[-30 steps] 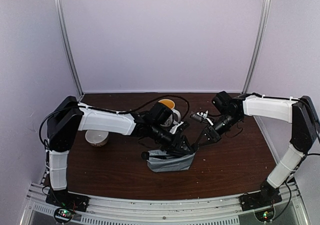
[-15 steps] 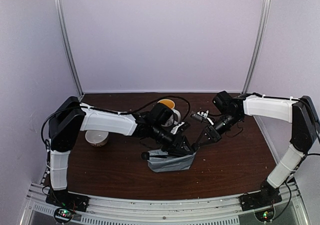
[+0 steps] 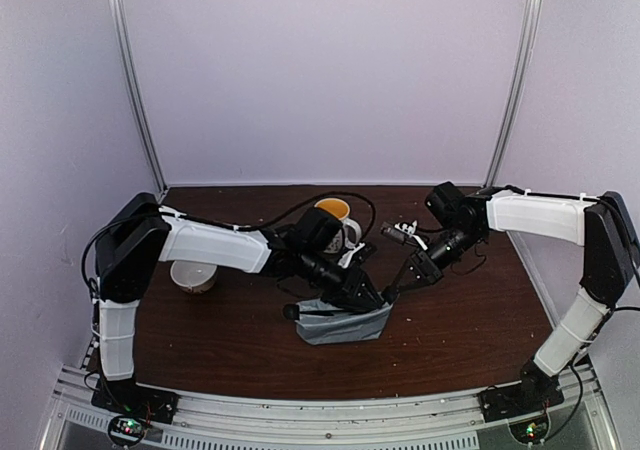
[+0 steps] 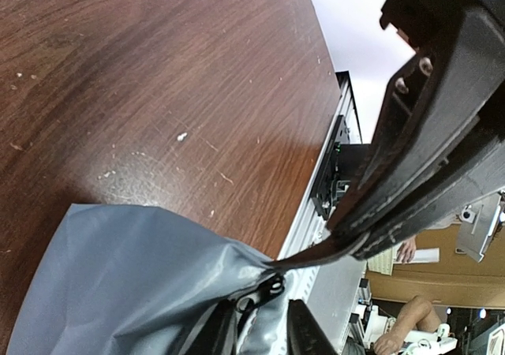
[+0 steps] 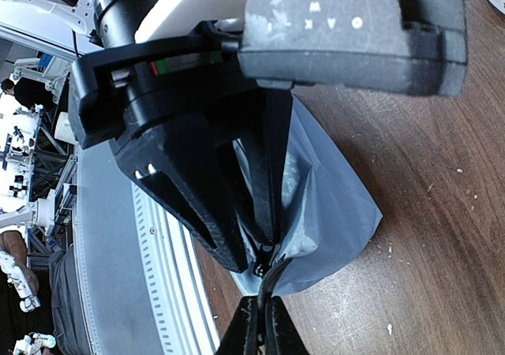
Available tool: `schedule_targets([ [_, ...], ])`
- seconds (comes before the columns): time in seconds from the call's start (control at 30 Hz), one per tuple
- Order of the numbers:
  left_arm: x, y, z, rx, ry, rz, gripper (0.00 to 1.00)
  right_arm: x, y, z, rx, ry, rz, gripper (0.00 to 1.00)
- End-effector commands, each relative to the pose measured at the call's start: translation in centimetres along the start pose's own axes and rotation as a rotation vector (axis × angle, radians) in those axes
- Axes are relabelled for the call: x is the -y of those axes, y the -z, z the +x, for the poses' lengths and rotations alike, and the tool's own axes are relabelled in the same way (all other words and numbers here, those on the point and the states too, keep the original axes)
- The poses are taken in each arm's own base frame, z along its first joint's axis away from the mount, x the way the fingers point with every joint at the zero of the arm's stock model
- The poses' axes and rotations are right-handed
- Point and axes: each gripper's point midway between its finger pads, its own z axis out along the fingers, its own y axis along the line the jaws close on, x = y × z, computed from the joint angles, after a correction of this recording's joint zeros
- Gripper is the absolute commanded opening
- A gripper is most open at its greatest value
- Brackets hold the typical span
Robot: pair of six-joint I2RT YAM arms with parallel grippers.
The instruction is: Sort the hair-cutting tools
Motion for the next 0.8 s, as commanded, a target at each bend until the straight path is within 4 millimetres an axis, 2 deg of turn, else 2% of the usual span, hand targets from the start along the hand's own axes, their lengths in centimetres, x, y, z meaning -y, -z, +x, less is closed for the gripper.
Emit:
schedule_targets([
  [0.0,2.4,1.5,-1.6,0.071,-0.069,0.042,0.23,-0.2,0.4,-0.4,0.019,0.027,0.004,0.04],
  [0.5,1.3,1.4,-1.9,0.066,-0.039,0.037,0.22,-0.1,0.3,-0.4,0.014,0.021,0.003,0.04],
  [0.67,0.4,1.3,-1.4,0.048,-0.002,0.004,0.29,-0.1,0.3,-0.4,0.013,0.022,0.002,0.04],
  [0.77,0.0,1.6,-1.0,0.046,0.008,-0.014,0.40,-0.1,0.3,-0.4,0.013,0.022,0.001,0.04],
])
